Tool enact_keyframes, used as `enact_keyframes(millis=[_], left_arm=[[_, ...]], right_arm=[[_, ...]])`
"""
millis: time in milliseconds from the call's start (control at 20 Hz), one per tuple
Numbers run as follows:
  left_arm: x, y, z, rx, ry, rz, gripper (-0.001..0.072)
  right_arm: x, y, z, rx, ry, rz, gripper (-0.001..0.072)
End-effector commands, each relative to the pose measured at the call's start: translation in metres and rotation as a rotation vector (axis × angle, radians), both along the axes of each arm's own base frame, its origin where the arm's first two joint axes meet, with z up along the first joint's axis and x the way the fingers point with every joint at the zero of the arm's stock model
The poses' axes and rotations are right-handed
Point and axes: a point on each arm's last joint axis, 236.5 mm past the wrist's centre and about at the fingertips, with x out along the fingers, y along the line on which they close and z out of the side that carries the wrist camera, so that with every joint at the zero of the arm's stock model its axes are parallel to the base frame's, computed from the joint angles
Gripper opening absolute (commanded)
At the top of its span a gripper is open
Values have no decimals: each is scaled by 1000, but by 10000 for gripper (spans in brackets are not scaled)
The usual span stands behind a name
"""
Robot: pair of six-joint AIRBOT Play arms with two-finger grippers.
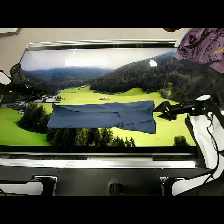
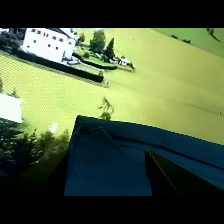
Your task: Fold the clothes and pants, and hang the long-sleeved shirts on hangers.
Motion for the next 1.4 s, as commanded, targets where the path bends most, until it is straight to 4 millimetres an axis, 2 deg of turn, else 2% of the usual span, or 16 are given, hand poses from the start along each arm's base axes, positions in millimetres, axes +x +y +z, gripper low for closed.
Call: enact_keyframes(millis=[0, 50, 100, 150, 200, 250, 350, 400, 500, 550, 800, 950, 1100, 1350], left_arm=[[0, 0, 1, 1, -1, 1, 551], [0, 0, 1, -3, 1, 8, 551], [0, 0, 1, -6, 1, 16, 551], [0, 0, 1, -7, 2, 19, 552], [0, -1, 1, -12, 1, 19, 551], [1, -5, 2, -34, -3, 20, 550], [5, -20, 6, -98, -17, 22, 494], [7, -32, 9, -135, -24, 15, 375], [11, -72, 14, -234, -32, -19, 44], [11, -97, 14, -271, -25, -51, 13], [-8, -225, -23, -312, 77, -214, 12], [-21, -315, -40, -391, 83, -253, 12], [-37, -404, -49, -537, 68, -252, 11], [-60, -511, -63, -698, 108, -279, 11]], right_arm=[[-6, 30, -15, 8, 19, 74, 613], [-9, 41, -16, 12, 29, 101, 580], [-12, 51, -18, 8, 31, 125, 496], [-12, 59, -16, 12, 29, 138, 333], [-12, 65, -13, 20, 23, 143, 103], [-9, 68, -6, 29, 10, 136, 23], [0, 64, 15, -5, -29, 95, 22], [3, 58, 28, -41, -48, 68, 21], [7, 43, 62, -128, -75, 15, 21], [7, 35, 78, -172, -82, -5, 21], [6, -9, 154, -400, -134, -78, 21], [7, -27, 189, -479, -159, -112, 21], [4, -37, 210, -529, -165, -124, 21], [0, -46, 231, -576, -187, -120, 21]])
